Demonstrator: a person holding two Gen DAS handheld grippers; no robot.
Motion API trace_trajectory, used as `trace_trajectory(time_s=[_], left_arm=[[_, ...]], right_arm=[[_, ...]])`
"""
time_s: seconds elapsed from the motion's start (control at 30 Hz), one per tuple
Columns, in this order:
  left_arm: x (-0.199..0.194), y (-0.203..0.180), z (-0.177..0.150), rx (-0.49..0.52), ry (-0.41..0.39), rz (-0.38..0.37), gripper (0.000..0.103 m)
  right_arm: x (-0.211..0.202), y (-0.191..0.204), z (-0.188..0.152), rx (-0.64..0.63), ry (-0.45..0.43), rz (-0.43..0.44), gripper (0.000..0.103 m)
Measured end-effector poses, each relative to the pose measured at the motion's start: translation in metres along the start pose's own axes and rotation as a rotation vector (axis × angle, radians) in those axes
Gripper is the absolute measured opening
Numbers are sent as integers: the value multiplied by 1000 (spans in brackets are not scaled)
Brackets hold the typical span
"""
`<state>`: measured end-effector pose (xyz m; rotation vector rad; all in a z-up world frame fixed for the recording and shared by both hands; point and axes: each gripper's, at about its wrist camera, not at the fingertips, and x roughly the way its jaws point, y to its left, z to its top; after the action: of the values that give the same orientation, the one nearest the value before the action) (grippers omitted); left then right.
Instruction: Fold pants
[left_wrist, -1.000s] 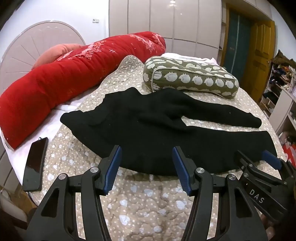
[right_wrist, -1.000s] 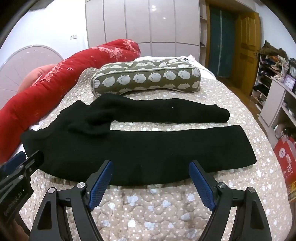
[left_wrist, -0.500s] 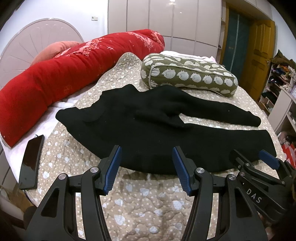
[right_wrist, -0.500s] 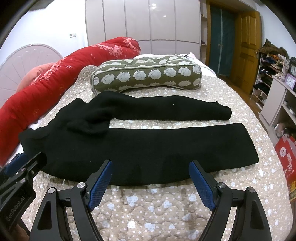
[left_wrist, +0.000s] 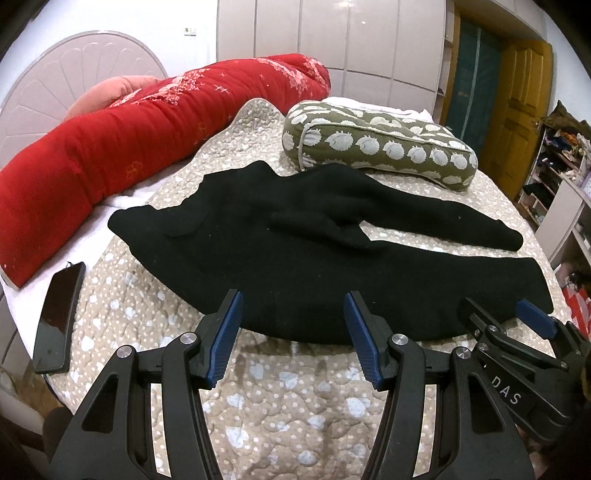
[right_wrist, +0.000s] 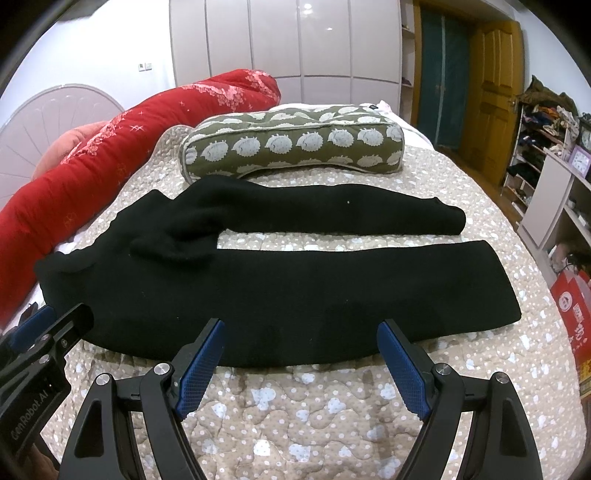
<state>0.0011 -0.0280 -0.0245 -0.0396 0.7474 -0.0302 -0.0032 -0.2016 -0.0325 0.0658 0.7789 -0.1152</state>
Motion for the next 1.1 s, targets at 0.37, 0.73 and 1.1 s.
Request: trace_trajectory(time_s=[0.37,0.73,1.1], left_arm=[[5,3,-2,-14,12,2,57],[10,12,-3,-40,30,4,57],[14,19,-3,-59,43,6,57]], right_arm=[[5,2,0,12,-24,15,83],[10,4,-1,30,5,39,83],[13,7,-2,17,19,37,83]])
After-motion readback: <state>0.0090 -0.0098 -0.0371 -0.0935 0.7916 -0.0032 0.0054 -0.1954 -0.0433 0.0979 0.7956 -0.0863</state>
